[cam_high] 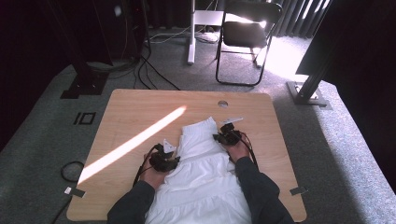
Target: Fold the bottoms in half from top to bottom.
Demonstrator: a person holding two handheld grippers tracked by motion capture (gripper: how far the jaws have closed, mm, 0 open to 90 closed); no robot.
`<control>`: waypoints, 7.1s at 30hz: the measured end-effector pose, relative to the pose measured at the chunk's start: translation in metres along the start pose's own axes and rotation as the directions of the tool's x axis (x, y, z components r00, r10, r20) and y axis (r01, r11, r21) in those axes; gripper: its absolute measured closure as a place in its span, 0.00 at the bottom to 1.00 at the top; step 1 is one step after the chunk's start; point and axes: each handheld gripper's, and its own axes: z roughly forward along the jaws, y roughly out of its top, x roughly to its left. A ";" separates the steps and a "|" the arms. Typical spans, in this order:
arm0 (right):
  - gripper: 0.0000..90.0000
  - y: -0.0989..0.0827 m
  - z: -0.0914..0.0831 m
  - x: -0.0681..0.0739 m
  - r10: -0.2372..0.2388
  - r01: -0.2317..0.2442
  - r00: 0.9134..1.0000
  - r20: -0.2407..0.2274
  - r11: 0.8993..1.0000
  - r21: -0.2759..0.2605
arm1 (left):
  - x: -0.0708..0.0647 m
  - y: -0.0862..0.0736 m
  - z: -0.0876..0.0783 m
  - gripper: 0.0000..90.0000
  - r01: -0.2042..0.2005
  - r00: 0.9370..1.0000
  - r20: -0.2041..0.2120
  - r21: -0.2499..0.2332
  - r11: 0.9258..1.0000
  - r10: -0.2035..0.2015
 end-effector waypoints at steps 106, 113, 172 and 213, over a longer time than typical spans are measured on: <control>0.93 -0.105 -0.148 0.107 -0.188 0.183 0.981 -0.057 0.980 -0.079 | -0.066 -0.037 -0.059 0.86 -0.089 0.947 0.303 -0.054 0.995 0.102; 0.92 -0.115 -0.112 0.101 -0.142 0.144 0.987 -0.072 0.989 0.026 | -0.061 -0.037 -0.036 0.87 -0.108 0.957 0.272 0.007 0.994 0.102; 0.93 0.068 -0.159 0.040 -0.192 0.223 0.973 0.128 0.925 -0.307 | 0.005 0.121 -0.099 0.91 -0.153 0.979 0.071 -0.381 0.912 0.193; 0.91 -0.036 -0.030 0.055 -0.169 0.170 0.983 0.072 0.986 0.000 | 0.006 0.035 0.029 0.87 -0.111 0.994 -0.016 -0.007 0.994 0.111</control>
